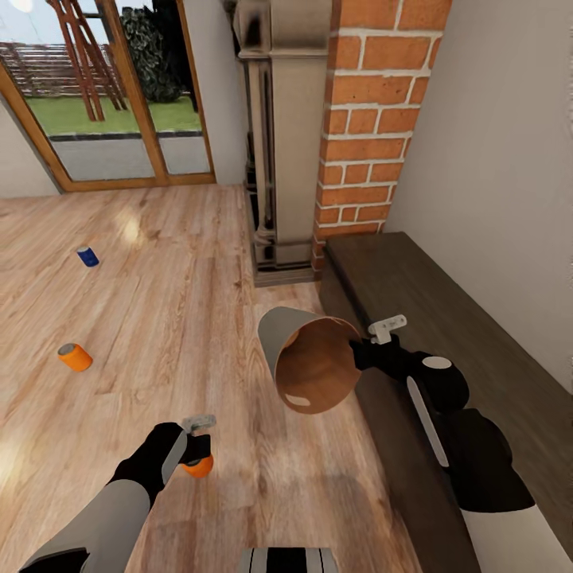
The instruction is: Put the three can of soda from the living room inside the tash can in the kitchen.
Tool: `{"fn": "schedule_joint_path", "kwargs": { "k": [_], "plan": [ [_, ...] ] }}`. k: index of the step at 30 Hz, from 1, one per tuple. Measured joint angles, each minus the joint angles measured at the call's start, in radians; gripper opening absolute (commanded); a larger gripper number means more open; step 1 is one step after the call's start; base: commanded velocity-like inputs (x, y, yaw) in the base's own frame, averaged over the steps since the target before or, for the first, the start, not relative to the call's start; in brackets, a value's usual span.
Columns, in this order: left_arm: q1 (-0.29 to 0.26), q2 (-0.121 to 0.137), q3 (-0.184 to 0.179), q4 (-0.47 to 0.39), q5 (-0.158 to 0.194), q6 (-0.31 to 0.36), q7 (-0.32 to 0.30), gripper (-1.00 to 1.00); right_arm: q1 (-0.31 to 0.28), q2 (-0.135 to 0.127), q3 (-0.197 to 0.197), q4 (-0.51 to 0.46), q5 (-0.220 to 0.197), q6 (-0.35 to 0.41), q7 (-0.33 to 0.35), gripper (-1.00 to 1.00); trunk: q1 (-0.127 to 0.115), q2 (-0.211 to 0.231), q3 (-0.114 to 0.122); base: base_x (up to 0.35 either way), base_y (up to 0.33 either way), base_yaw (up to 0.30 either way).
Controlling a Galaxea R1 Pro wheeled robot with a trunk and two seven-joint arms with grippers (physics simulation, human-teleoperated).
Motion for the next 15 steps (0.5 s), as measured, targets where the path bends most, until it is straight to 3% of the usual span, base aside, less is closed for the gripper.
{"fn": "schedule_joint_path", "kwargs": {
  "k": [15],
  "plan": [
    [0.000,0.007,-0.005,-0.001,0.000,-0.001,-0.012,-1.00,0.005,0.000,-0.001,0.002,0.003,-0.001,-0.001,-1.00,-0.007,0.004,0.058,0.000,0.000,0.000]
  ]
}}
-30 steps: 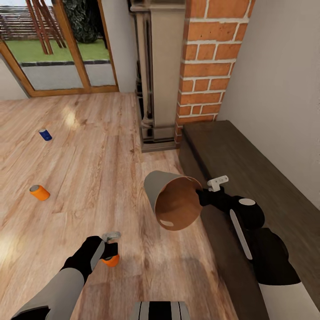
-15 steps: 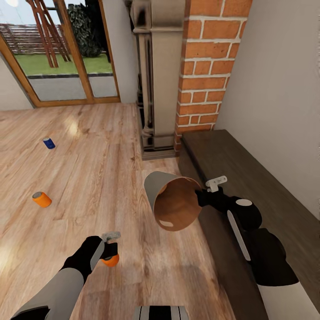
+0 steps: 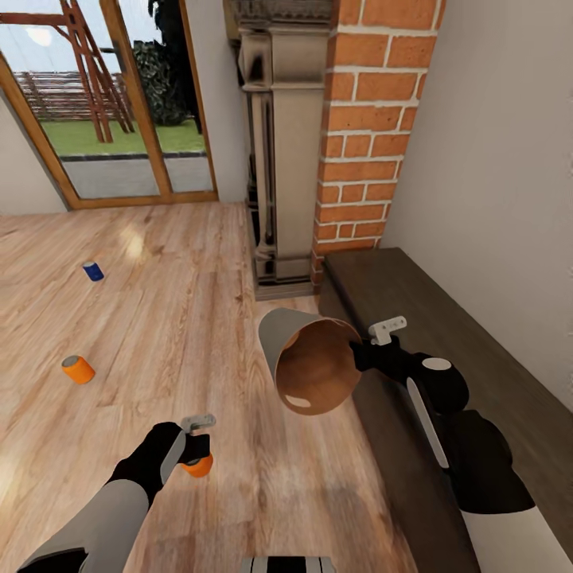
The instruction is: Put the three can of soda from the living room inside the tash can in the kitchen.
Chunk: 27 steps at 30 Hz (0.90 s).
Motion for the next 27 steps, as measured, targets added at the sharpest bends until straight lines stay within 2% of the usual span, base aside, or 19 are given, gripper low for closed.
{"fn": "schedule_joint_path", "kwargs": {
  "k": [27],
  "plan": [
    [0.000,0.003,-0.002,-0.003,-0.001,0.000,-0.005,-1.00,0.003,0.000,0.000,-0.003,0.000,0.000,0.000,-1.00,-0.012,0.006,0.104,0.000,0.000,0.000]
  ]
}}
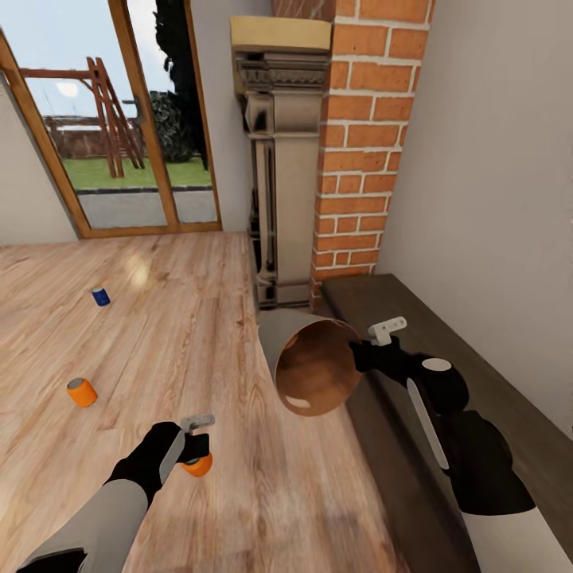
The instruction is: Put the three can of soda from the living room inside the tash can in the kitchen.
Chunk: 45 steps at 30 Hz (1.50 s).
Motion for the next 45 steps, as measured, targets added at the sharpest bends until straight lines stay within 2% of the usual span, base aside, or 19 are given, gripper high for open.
{"fn": "schedule_joint_path", "kwargs": {
  "k": [21,30,45],
  "plan": [
    [0.003,0.003,-0.002,-0.039,-0.001,0.003,-0.032,-1.00,0.002,-0.003,-0.006,0.001,-0.002,0.000,0.000,-1.00,-0.009,0.005,0.081,0.000,0.000,0.000],
    [0.007,0.003,-0.002,-0.099,-0.001,0.002,-0.032,-1.00,0.002,-0.006,-0.008,0.005,0.001,-0.002,0.000,-1.00,-0.009,0.005,0.081,0.000,0.033,0.000],
    [0.006,0.003,-0.002,-0.111,0.000,0.007,-0.040,-1.00,0.013,-0.008,-0.009,0.013,-0.006,-0.008,-0.001,-1.00,-0.009,0.005,0.081,0.000,0.259,0.000]
  ]
}}
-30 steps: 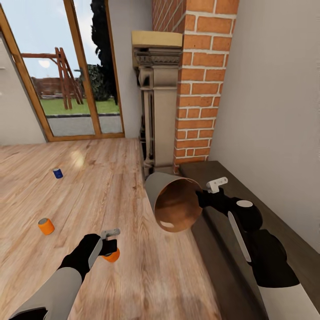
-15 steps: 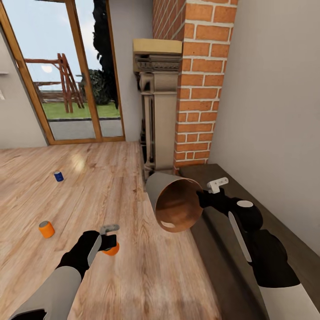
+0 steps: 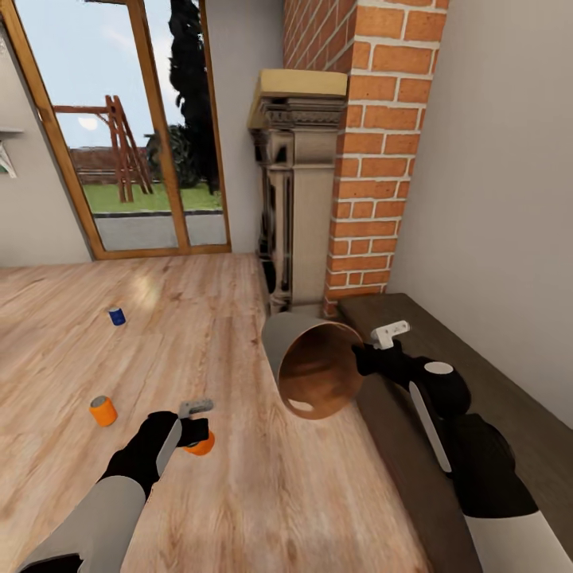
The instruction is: Put the three can of soda from the living room inside the tash can in the kitchen.
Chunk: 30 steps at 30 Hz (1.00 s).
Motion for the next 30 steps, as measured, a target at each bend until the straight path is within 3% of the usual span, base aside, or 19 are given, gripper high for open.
{"fn": "schedule_joint_path", "kwargs": {
  "k": [10,12,14,19,21,23,27,30],
  "plan": [
    [0.001,0.003,-0.001,-0.072,-0.001,0.009,-0.069,-1.00,0.027,-0.008,-0.024,0.002,0.000,-0.006,0.004,-1.00,0.000,0.000,0.000,0.000,0.282,0.000],
    [0.002,0.014,-0.001,-0.105,-0.003,0.015,-0.107,-1.00,0.031,-0.008,-0.032,0.003,0.008,-0.008,0.008,-1.00,0.000,0.000,0.000,0.000,0.282,0.000],
    [0.006,0.042,-0.001,-0.154,-0.004,0.028,-0.170,-1.00,0.036,-0.010,-0.036,0.003,-0.004,-0.007,0.014,-1.00,0.000,0.000,0.000,0.000,0.282,0.000],
    [0.009,0.069,-0.001,-0.245,-0.002,0.060,-0.228,-1.00,0.060,-0.012,-0.042,0.002,0.000,-0.007,0.019,-1.00,0.000,0.000,0.000,0.000,0.282,0.000],
    [0.011,0.076,-0.001,-0.303,-0.003,0.088,-0.240,-1.00,0.072,-0.035,-0.042,0.003,-0.015,-0.002,0.025,-1.00,0.000,0.000,0.000,0.000,0.282,0.000],
    [0.012,0.078,-0.001,-0.320,-0.004,0.098,-0.248,-1.00,0.074,-0.048,-0.044,0.001,0.005,-0.005,0.030,-1.00,0.000,0.000,0.000,0.000,0.282,0.000],
    [0.028,0.091,-0.001,-0.345,-0.006,0.110,-0.282,-1.00,0.080,-0.077,-0.047,0.001,-0.017,0.001,0.072,-1.00,0.000,0.000,0.000,0.000,0.282,0.000],
    [0.039,0.110,-0.001,-0.357,-0.004,0.115,-0.334,-1.00,0.091,-0.094,-0.100,0.001,-0.005,0.002,0.136,-1.00,0.000,0.000,0.000,0.000,0.279,0.000]
  ]
}}
